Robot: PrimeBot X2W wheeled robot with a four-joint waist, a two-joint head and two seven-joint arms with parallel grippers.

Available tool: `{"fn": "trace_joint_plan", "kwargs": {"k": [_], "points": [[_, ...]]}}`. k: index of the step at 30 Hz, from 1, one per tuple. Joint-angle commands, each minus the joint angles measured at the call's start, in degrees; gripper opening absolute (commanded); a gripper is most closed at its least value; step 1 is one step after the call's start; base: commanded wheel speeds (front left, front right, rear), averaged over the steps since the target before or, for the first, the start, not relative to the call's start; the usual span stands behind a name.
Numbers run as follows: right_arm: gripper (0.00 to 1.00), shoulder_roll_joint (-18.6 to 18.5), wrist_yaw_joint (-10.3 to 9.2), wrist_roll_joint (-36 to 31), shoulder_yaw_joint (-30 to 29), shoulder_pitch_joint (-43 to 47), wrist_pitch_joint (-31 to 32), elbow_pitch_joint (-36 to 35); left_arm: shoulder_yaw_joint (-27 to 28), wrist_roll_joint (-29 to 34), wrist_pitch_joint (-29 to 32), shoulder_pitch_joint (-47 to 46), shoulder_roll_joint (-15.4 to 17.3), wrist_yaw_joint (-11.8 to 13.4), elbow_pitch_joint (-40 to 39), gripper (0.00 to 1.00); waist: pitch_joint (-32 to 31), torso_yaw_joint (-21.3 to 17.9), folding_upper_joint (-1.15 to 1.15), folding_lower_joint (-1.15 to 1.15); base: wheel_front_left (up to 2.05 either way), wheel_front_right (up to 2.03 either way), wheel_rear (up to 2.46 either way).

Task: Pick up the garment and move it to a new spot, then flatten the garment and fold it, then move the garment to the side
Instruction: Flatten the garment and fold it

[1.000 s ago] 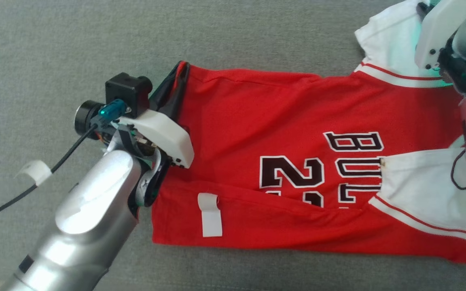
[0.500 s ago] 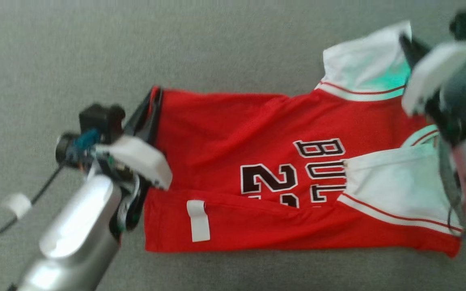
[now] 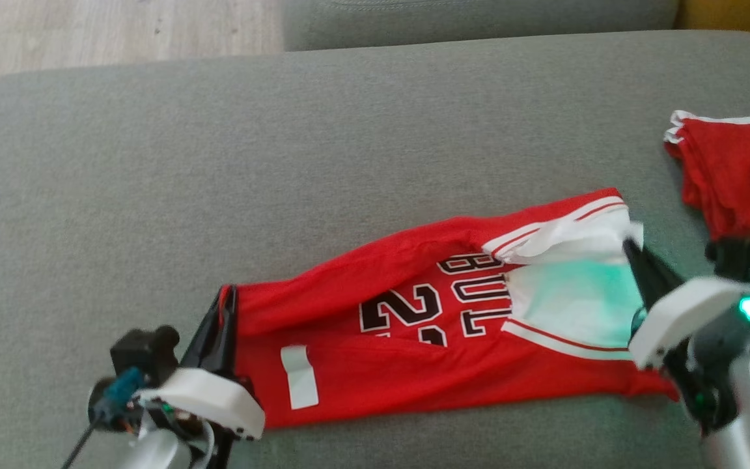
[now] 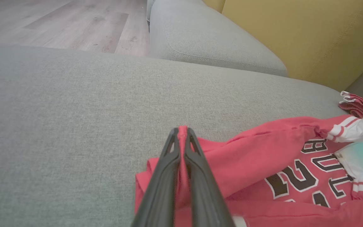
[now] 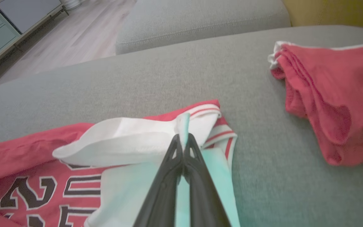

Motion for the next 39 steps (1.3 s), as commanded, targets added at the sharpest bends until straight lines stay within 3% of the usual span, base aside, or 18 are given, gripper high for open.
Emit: {"fn": "trace_joint_plan", "kwargs": {"k": [1,11,12,13,14,23,29,39], "points": [[0.00,0.4,-0.04,-1.1,-0.2,0.2,0.0,-2.9,2.7,-0.5,-1.4,-1.3,0.6,0.4,-1.2,0.00,-0.3,-0.6,-0.01,0.01,0.00,0.00,0.00],[0.00,6.4,-0.04,-6.7,-5.8,7.8,-0.9,-5.8,2.9,-0.8,-8.4,4.5,-1.6,0.4,-1.1,0.00,-2.2,-1.0,-0.01,0.01,0.00,0.00,0.00],[0.00,6.8,-0.04,-6.9,-6.2,8.2,-1.1,-5.8,2.7,-0.8,-8.7,5.1,-1.7,0.4,-0.9,0.18,-2.5,-0.9,-0.01,0.01,0.00,0.00,0.00],[0.13,7.1,-0.04,-7.0,-6.6,8.7,-1.3,-5.8,2.5,-0.7,-8.9,5.7,-1.8,0.4,-0.6,0.47,-2.8,-0.8,-0.01,0.01,0.00,0.00,0.00],[1.00,7.7,-0.04,-7.3,-7.8,9.5,-1.7,-5.8,2.1,-1.1,-9.0,6.7,-2.3,0.3,0.0,1.00,-3.2,-0.5,-0.01,0.01,0.00,0.00,0.00],[1.00,9.0,-0.04,-8.4,-11.8,11.3,-0.6,-8.2,4.2,-1.7,-10.5,8.9,-2.9,2.1,0.9,1.00,-4.2,1.2,-0.01,0.01,0.00,0.00,0.00],[1.00,6.8,-0.04,-8.8,-11.2,9.2,3.9,-8.5,6.1,-1.6,-10.9,9.2,-2.0,3.4,-0.2,1.00,-3.4,2.5,-0.01,0.01,0.00,0.00,0.00],[1.00,3.0,-0.04,-8.5,-11.5,3.0,14.2,1.6,8.2,-1.6,-11.1,9.9,-0.7,4.9,-2.4,1.00,-1.1,6.3,-0.01,0.01,0.00,0.00,0.00]]}}
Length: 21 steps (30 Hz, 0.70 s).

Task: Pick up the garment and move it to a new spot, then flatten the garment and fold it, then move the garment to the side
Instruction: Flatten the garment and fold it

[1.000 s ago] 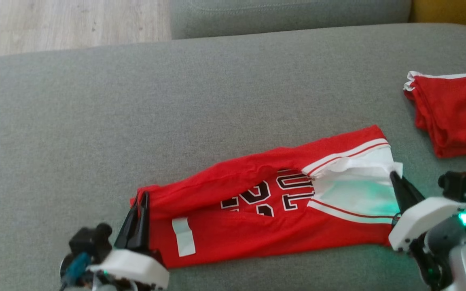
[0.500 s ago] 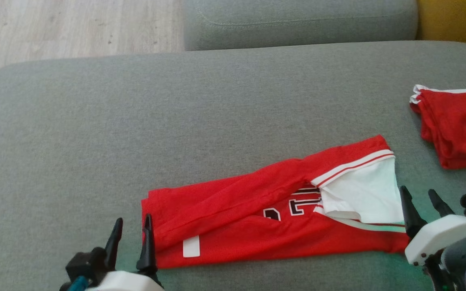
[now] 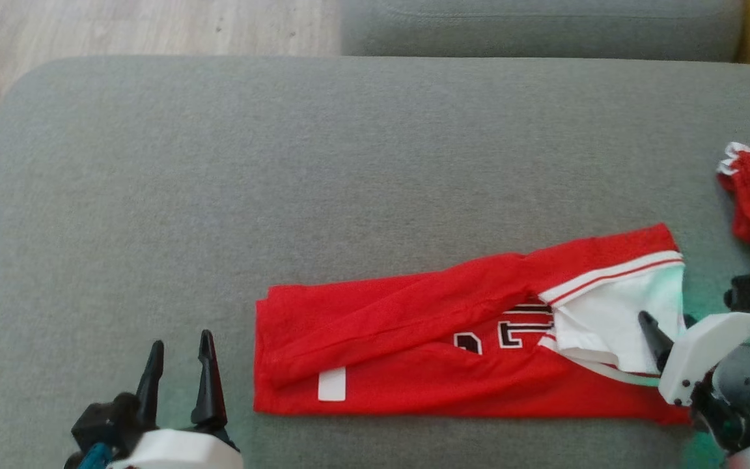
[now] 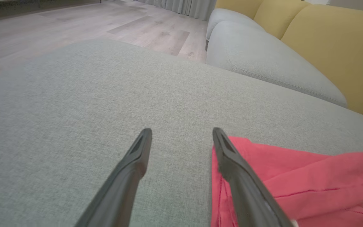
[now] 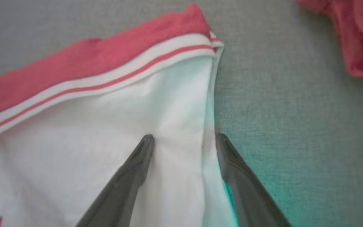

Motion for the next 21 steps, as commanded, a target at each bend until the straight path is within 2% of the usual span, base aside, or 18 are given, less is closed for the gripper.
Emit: {"fn": "trace_joint_plan", "kwargs": {"k": [1,6,7,8,9,10,16,21], "points": [[1.00,-1.6,-0.04,-0.2,0.8,-2.1,0.5,-1.4,2.6,0.3,-0.8,-1.0,1.3,0.4,-1.8,1.00,0.4,0.7,0.00,-0.01,0.00,0.00,0.00],[1.00,-1.2,-0.04,1.0,1.9,-2.6,4.7,1.5,2.5,0.2,-0.7,-0.7,1.1,0.7,-2.2,1.00,0.6,1.9,0.00,-0.01,0.00,0.00,0.00],[0.81,-1.1,-0.04,1.4,2.3,-2.6,5.1,1.5,2.5,0.2,-0.7,-0.7,1.1,0.7,-2.2,1.00,0.6,2.0,0.00,-0.01,0.00,0.00,0.00],[0.42,-1.0,-0.04,1.7,2.6,-2.6,5.1,1.4,2.5,0.1,-0.7,-0.6,1.1,0.8,-2.3,1.00,0.6,2.0,0.00,-0.01,0.00,0.00,0.00],[0.27,-1.0,-0.04,1.9,3.1,-2.6,4.9,1.4,2.6,0.1,-0.7,-0.6,1.2,0.9,-2.3,1.00,0.6,2.0,0.00,-0.01,0.00,0.00,0.00],[0.00,-1.1,-0.04,2.0,3.5,-2.7,4.5,1.3,2.6,0.1,-0.7,-0.6,1.3,0.9,-2.4,1.00,0.5,1.9,0.00,-0.01,0.00,0.00,0.00],[0.00,-2.1,-0.04,1.4,4.4,-4.8,0.8,0.5,2.8,0.3,-0.7,-0.5,1.7,1.4,-3.2,1.00,0.0,0.1,0.00,-0.01,0.00,0.00,0.00],[0.00,-5.3,-0.04,1.5,2.3,-5.4,0.2,-2.9,2.6,0.4,-0.6,-0.4,1.6,1.5,-3.8,1.00,-0.8,-2.3,0.00,-0.01,0.00,0.00,0.00]]}}
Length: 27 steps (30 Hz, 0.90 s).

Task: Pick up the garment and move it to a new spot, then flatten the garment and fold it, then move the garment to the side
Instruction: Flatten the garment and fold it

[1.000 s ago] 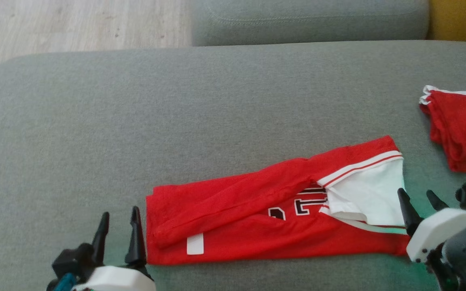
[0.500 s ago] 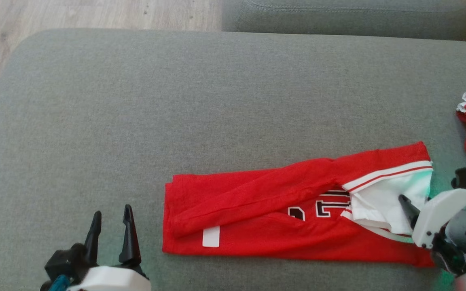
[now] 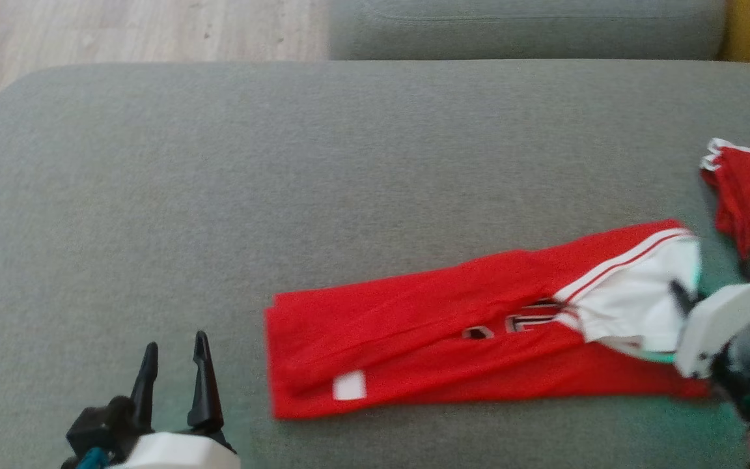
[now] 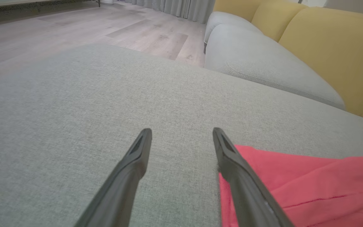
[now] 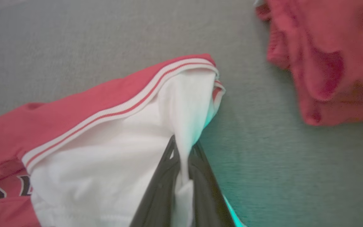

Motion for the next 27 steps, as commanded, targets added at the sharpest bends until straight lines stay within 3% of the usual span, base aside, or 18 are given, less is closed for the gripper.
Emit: {"fn": "trace_joint_plan", "kwargs": {"k": [1,8,14,20,27], "points": [[0.00,-3.1,-0.04,0.1,-1.1,-2.0,-0.3,-4.0,2.2,0.4,-0.6,-1.0,1.1,0.2,-2.0,1.00,-0.8,-1.5,0.00,0.00,0.00,0.00,0.00],[0.00,-5.4,-0.04,0.2,-8.3,1.4,1.9,-10.5,1.5,0.5,-0.5,-0.4,0.9,0.2,-2.1,1.00,-1.9,-4.7,0.00,0.00,0.00,0.00,0.00],[0.00,-3.7,-0.04,0.9,-9.5,2.5,2.3,-14.1,0.9,0.7,-0.2,-0.3,0.9,0.2,-2.0,1.00,-2.6,-5.8,0.00,0.00,0.00,0.00,0.00],[0.00,0.7,-0.04,4.5,-4.5,4.1,4.2,-19.6,-0.2,0.8,0.4,-0.6,0.7,0.0,-1.7,1.00,-3.8,-4.9,0.00,0.00,0.00,0.00,0.00],[0.00,4.7,-0.04,8.5,5.2,5.3,4.3,-23.9,-0.1,0.5,0.6,-0.3,0.9,-0.1,-1.5,1.00,-4.7,-2.1,0.00,0.00,0.00,0.00,0.00]]}}
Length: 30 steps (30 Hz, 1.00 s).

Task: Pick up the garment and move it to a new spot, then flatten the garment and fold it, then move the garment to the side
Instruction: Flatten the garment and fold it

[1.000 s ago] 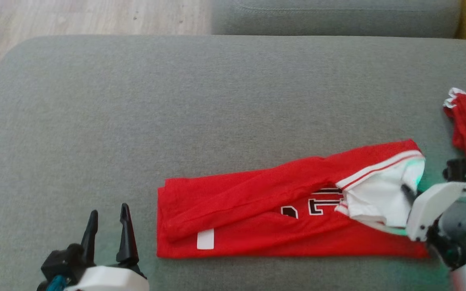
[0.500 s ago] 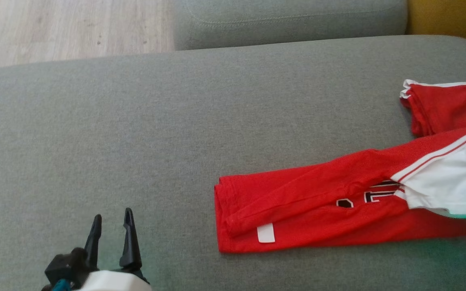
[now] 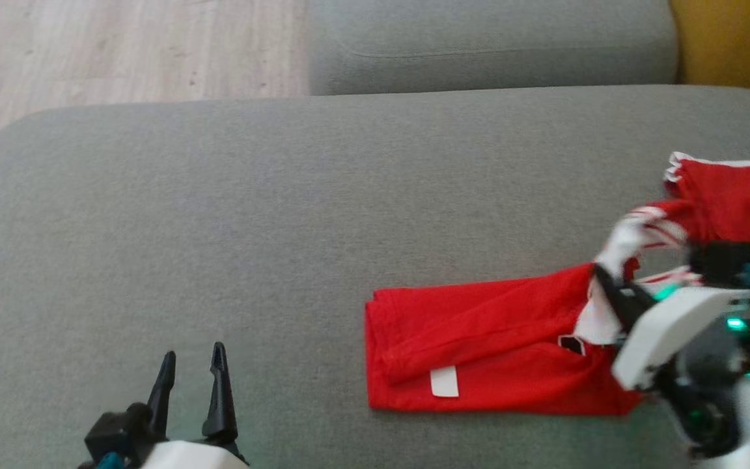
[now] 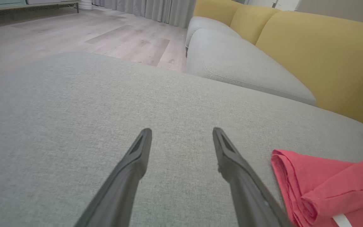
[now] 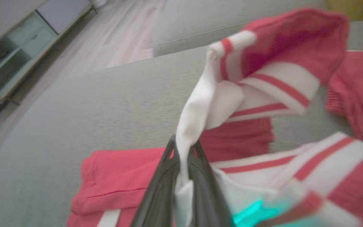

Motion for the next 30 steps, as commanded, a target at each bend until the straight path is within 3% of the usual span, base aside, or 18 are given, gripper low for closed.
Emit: {"fn": "trace_joint_plan", "kwargs": {"k": [1,7,17,18,19,20,26,30], "points": [[0.00,0.4,-0.04,0.8,2.6,-1.1,-0.7,-2.5,2.3,0.0,-0.1,-0.9,1.0,0.1,-1.6,1.00,-0.3,1.0,0.00,0.00,0.00,0.00,0.00],[0.00,3.2,-0.04,4.0,10.7,-1.5,-4.3,0.6,2.2,0.0,0.2,-1.0,1.5,0.1,-2.3,1.00,-0.2,4.1,0.00,0.00,0.00,0.00,0.00],[0.00,3.5,-0.04,9.9,22.6,-5.5,-11.1,13.0,1.3,0.2,0.4,-2.0,0.8,-0.2,-2.0,1.00,1.1,7.4,0.00,0.00,0.00,0.00,0.00],[0.04,3.5,-0.04,10.0,23.2,-6.1,-11.7,14.6,1.2,0.2,0.4,-2.1,0.7,-0.2,-1.9,1.00,1.1,7.5,0.00,0.00,0.00,0.00,0.00],[0.38,3.5,-0.04,10.4,23.8,-6.8,-12.5,16.0,1.2,0.2,0.4,-2.2,0.7,-0.2,-1.8,1.00,1.2,7.6,0.00,0.00,0.00,0.00,0.00],[1.00,3.5,-0.04,11.3,25.0,-8.1,-14.3,18.1,1.2,0.1,0.4,-2.3,0.6,-0.2,-1.7,1.00,1.3,7.7,0.00,0.00,0.00,0.00,0.00],[1.00,3.5,-0.04,12.6,27.6,-11.5,-19.3,18.7,1.1,0.0,0.2,-2.2,0.4,-0.1,-1.3,1.00,0.9,6.9,0.00,0.00,0.00,0.00,0.00],[1.00,3.5,-0.04,10.3,25.3,-12.8,-23.3,17.0,0.9,0.1,0.1,-2.2,0.2,0.0,-1.4,1.00,0.6,5.8,0.00,0.00,0.00,0.00,0.00]]}}
